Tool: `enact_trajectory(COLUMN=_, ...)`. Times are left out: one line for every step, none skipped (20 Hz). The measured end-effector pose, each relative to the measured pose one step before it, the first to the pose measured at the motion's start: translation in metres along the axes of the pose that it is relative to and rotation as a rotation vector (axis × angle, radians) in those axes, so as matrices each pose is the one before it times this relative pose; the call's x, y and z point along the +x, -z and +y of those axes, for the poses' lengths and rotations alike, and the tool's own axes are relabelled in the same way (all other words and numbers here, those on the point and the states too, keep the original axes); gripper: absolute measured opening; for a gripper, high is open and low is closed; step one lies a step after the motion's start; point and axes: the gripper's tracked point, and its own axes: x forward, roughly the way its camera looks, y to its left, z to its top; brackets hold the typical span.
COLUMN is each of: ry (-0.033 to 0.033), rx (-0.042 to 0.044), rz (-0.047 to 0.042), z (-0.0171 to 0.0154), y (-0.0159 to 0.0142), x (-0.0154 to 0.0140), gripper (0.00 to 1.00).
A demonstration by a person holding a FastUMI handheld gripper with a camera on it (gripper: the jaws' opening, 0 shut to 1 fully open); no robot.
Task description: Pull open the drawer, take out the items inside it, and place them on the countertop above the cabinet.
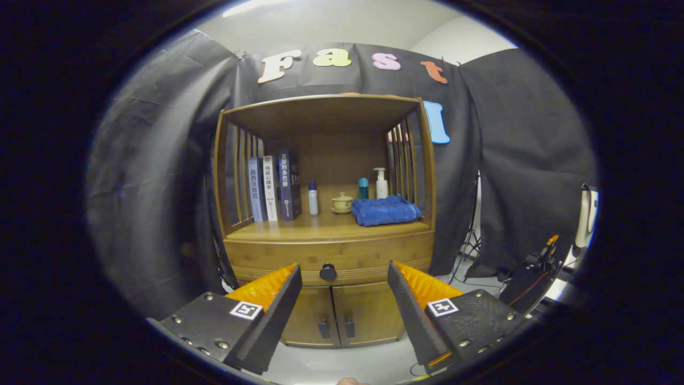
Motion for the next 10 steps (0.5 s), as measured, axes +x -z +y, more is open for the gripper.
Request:
enact_trajectory(ry=-0.00879, rx=0.0093, rz=0.00404, z=0.00236, y=0.00309, x=0.0018, gripper=0.97)
enact_trajectory(ry=-0.00187, rx=0.00339, rz=0.00241, z=0.0004, y=0.00332, x=0.00351, gripper=0.97)
enact_trajectory(ry=0.00274, rx=-0.00344, rz=-0.00204, z=-0.00033, y=0.00318, x=0.0045, gripper=0.97)
enact_trajectory(ry=-0.00145, rx=-0.00609, rz=-0.00386, z=0.00061, y=0.00387, x=0.00547, gripper=0.97)
enact_trajectory(ry=0.00049, rx=-0.00607, rz=-0.0012, z=0.00074, y=0.00486, x=0.00592, gripper=0.97)
enact_trajectory(ry=-0.0034, rx=-0.00373, rz=-0.00072, z=0.00028, y=0.00613, x=0.00744, gripper=0.97)
enact_trajectory(ry=-0.00715, rx=0.0005, rz=0.00047, z=0.00234, y=0.00644, x=0.00752, gripper=0.97)
enact_trajectory(ry=-0.00563, rx=-0.00011, rz=0.00469, z=0.00116, y=0.00891, x=0.01049, gripper=0.97)
enact_trajectory(ry=-0.00323, rx=0.00178, rz=0.00833, z=0.0005, y=0.00858, x=0.00991, gripper=0.97)
enact_trajectory(ry=0.00113, rx=0.00247, rz=0.00773, z=-0.00121, y=0.00852, x=0.01059, gripper=0.97)
